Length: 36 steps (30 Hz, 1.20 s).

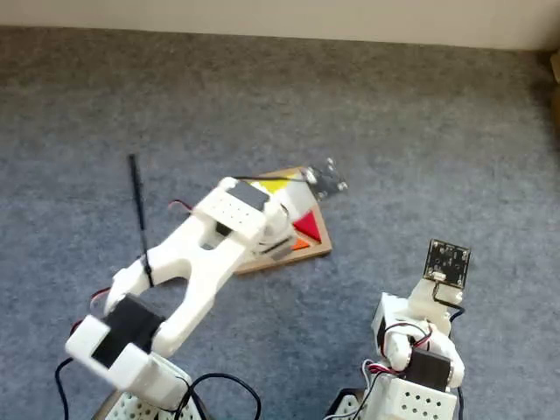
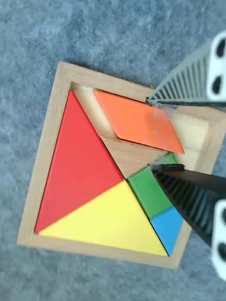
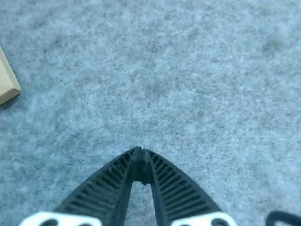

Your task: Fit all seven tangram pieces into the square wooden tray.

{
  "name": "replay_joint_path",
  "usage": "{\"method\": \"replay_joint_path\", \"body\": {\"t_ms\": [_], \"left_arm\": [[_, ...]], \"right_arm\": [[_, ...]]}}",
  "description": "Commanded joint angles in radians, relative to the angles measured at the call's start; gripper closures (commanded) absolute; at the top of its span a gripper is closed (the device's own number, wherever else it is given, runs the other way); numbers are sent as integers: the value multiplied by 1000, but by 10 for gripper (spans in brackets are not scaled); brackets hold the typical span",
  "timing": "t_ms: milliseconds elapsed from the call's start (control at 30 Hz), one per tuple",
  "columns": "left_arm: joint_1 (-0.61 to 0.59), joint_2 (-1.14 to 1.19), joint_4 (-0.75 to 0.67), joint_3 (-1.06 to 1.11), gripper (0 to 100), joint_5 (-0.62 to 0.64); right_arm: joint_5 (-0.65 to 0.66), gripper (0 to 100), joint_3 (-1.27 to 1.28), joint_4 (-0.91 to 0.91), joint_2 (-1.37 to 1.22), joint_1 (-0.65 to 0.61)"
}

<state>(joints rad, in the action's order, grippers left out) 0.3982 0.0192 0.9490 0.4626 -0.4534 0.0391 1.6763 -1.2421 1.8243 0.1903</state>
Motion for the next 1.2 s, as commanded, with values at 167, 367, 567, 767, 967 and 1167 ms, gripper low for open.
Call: {"method": "replay_joint_path", "body": {"t_ms": [167,367,567,767,967,1167], "left_arm": [[-38,-102,-89,122,800,6],[-38,-101,-183,165,800,6],[-35,-101,-229,183,800,6],[-33,-99,-295,185,800,78],[-10,-99,-334,185,800,92],[-12,-133,-325,165,796,273]], "right_arm": [[9,993,139,-8,18,-1],[9,993,139,-8,18,-1],[9,993,139,-8,18,-1],[9,993,139,-8,18,-1],[9,993,139,-8,18,-1],[9,993,139,-8,18,-1]]}}
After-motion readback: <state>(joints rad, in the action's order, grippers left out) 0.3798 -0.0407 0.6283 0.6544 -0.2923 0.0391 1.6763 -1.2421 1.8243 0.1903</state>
